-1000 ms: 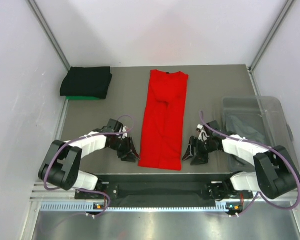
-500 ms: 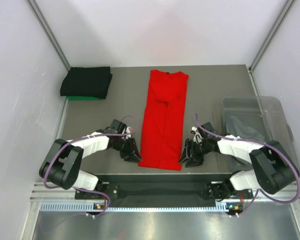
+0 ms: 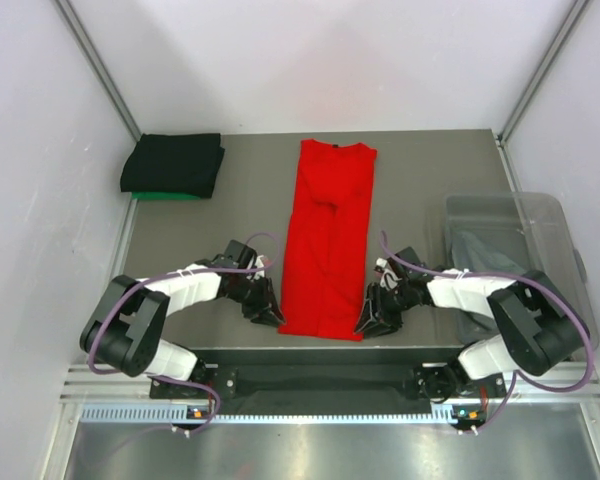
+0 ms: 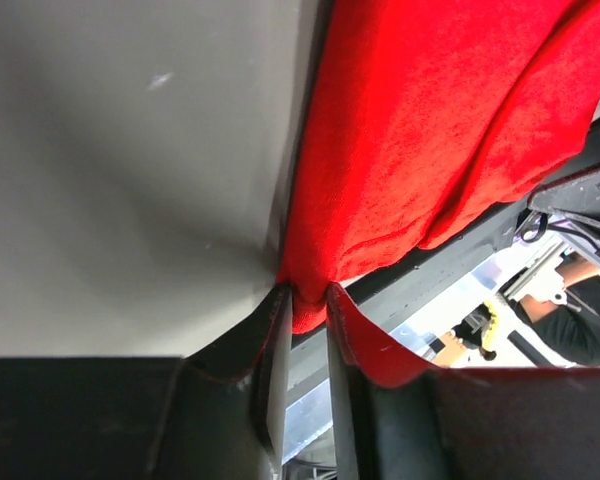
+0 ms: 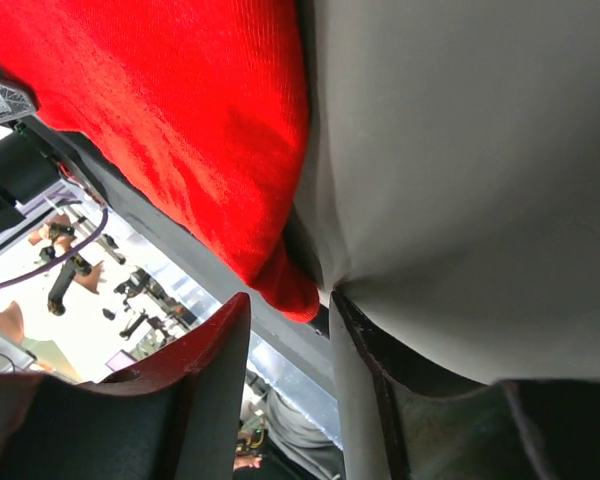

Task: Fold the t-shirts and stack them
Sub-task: Fold the tshirt

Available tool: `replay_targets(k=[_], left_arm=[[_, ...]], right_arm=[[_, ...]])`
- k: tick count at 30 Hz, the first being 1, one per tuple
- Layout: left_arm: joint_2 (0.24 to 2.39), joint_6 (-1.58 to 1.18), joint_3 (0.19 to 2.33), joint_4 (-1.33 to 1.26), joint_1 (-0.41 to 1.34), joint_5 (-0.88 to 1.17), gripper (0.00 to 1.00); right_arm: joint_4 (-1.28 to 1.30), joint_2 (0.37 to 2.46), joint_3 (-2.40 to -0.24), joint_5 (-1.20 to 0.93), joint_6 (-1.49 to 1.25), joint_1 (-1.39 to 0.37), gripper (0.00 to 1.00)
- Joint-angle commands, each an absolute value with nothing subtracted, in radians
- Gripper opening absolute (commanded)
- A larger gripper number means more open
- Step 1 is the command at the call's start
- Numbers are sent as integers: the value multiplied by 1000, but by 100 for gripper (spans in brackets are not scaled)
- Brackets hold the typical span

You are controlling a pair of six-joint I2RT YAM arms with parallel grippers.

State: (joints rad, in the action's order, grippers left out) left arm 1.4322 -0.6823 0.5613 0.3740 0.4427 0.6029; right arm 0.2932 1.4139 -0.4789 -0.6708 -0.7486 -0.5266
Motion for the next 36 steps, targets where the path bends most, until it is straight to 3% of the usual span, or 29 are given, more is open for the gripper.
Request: replay_targets(k=[1, 5, 6, 7, 11, 24, 28, 36], left_arm=[[1434, -695, 560, 331, 456, 627, 24], [1445, -698, 568, 327, 463, 638, 12], [1442, -699, 566, 328, 463, 640, 6], [1439, -696, 566, 330, 462, 632, 0], [1372, -634, 600, 373, 460, 571, 0], [1523, -351, 1126, 483, 448, 430, 0], [1592, -334, 1173, 442, 440, 388, 0], [1713, -281, 1213, 232, 411, 341, 0]], right_arm=[[238, 1434, -505, -643, -759, -546, 37], [193, 1450, -517, -658, -772, -546, 23], [184, 1451, -520, -663, -775, -546, 0], [176, 1451, -523, -669, -772, -546, 0], [189, 1399, -543, -693, -738, -535, 0], [150, 1216, -623, -772, -644, -269, 0], [175, 1270, -742, -756, -464, -247, 0], [245, 1575, -1031, -768, -270, -222, 0]])
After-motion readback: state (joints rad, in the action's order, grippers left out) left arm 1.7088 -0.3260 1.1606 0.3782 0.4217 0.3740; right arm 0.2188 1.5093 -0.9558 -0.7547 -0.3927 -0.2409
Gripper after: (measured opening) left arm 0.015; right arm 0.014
